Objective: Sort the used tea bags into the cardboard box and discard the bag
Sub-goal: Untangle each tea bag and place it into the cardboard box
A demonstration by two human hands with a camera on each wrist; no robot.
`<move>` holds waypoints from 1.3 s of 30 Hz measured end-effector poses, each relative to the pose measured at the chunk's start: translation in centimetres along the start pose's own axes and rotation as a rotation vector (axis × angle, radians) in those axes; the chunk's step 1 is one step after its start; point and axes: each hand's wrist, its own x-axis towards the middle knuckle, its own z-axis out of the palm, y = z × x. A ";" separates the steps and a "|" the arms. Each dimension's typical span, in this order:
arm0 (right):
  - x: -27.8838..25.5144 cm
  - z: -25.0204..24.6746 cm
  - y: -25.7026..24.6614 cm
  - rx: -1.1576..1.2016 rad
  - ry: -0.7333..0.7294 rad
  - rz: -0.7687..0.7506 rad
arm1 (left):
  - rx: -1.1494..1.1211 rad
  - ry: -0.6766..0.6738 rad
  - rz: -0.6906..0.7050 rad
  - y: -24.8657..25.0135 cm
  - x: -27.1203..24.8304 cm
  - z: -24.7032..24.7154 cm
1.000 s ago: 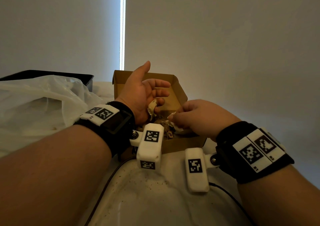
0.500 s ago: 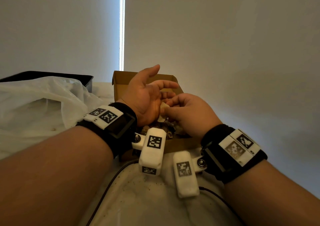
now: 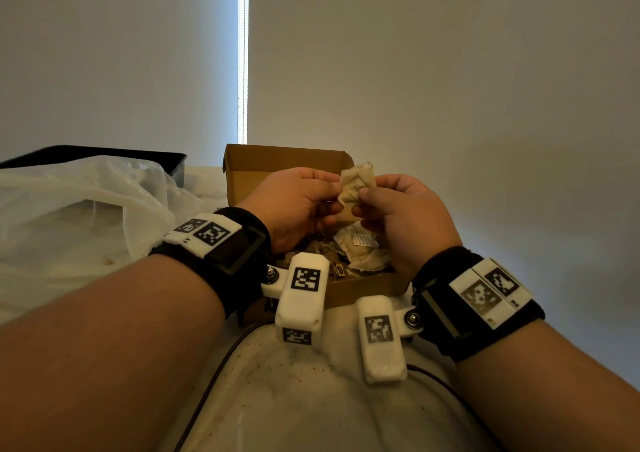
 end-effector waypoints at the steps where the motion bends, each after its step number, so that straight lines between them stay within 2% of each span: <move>1: 0.0 0.0 0.0 0.003 -0.010 0.007 | 0.002 0.011 0.002 0.0 0.0 0.0; 9: -0.2 0.1 -0.2 0.035 -0.007 -0.018 | 0.045 -0.024 -0.003 0.2 -0.2 0.1; 14: -0.4 -0.1 -0.2 -0.074 0.010 -0.042 | -0.004 -0.054 -0.004 0.2 -0.2 0.2; 21: 0.3 -0.9 -0.2 -0.128 0.060 -0.045 | 0.059 -0.014 0.019 0.2 -0.2 0.2; 25: 0.6 -1.6 -0.4 -0.245 0.097 -0.104 | 0.054 0.031 0.046 0.1 -0.3 0.1; 28: 0.3 -2.3 -1.1 -0.438 0.017 -0.074 | 0.057 0.096 0.051 0.2 -0.2 0.1; 31: -0.1 -2.7 -2.0 -0.654 -0.112 0.028 | 0.361 0.177 0.138 0.6 0.1 0.0; 33: -0.4 -2.3 -2.6 -0.808 -0.188 0.084 | 0.605 0.147 0.217 1.0 -0.1 -0.1; 36: -0.7 -1.8 -3.1 -0.980 -0.235 0.123 | 0.937 -0.059 0.235 1.2 -0.6 0.4; 39: -1.0 -1.6 -3.3 -1.092 -0.247 0.146 | 1.155 -0.280 0.141 0.8 -1.2 1.9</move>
